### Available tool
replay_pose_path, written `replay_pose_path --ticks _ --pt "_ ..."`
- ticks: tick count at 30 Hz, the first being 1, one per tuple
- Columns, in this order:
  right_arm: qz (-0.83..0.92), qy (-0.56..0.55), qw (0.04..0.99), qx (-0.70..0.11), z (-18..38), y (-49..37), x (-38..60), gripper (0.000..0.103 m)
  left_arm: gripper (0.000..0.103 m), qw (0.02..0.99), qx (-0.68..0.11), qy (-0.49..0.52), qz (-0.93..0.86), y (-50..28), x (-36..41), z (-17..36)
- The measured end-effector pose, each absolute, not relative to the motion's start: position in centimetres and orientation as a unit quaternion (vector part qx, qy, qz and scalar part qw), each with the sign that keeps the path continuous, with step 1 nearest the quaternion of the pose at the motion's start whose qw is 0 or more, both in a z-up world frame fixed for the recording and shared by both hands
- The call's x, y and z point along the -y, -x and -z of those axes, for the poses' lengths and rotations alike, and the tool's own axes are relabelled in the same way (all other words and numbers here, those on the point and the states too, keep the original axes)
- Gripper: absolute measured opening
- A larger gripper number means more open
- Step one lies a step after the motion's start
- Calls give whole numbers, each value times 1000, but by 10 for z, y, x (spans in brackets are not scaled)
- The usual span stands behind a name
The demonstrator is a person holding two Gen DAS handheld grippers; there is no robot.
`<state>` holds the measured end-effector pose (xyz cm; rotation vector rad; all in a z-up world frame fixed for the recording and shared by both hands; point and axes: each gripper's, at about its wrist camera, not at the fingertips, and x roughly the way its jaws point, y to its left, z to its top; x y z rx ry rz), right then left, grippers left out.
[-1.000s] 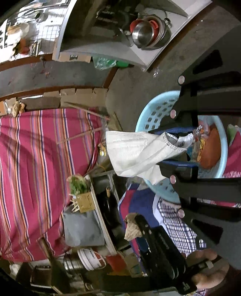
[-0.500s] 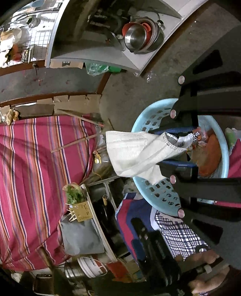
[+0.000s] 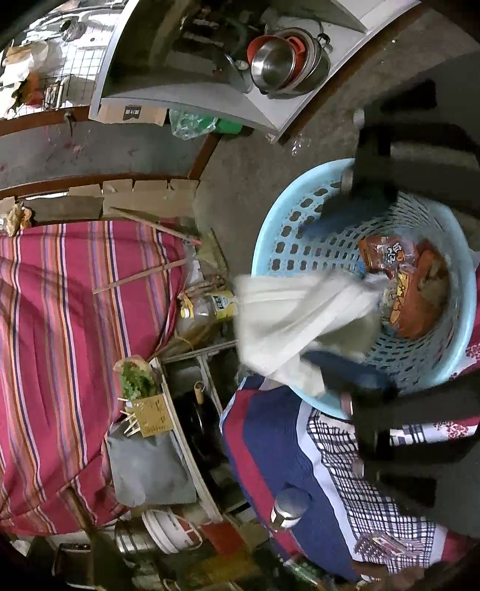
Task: Collect trash
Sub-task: 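Open both tools to drop the paper and cloth into the basket, then move both open tools back over the table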
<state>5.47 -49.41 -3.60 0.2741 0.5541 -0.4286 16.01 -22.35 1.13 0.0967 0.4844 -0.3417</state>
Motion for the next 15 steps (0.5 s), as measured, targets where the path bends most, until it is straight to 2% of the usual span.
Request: replay_pose_path --ticks 2,3,5,9,12,15 --pt "214 -130 928 -275 37 -58 491 70 97 959 -233 -53 151 -161 207 -16" --pt "218 -128 928 -275 36 -59 490 76 97 961 -232 -53 144 -161 197 -18" --pt "224 -128 929 -266 32 -58 485 81 97 964 -230 -51 126 -161 176 -22" --pt "214 -116 937 -251 20 -57 466 83 97 968 -229 -46 93 -158 136 -27" --pt "196 -103 946 -238 10 -56 443 90 97 971 -227 -46 62 -153 102 -30" --pt "168 -89 955 -229 0 -59 415 90 97 973 -223 -45 40 -147 77 -35"
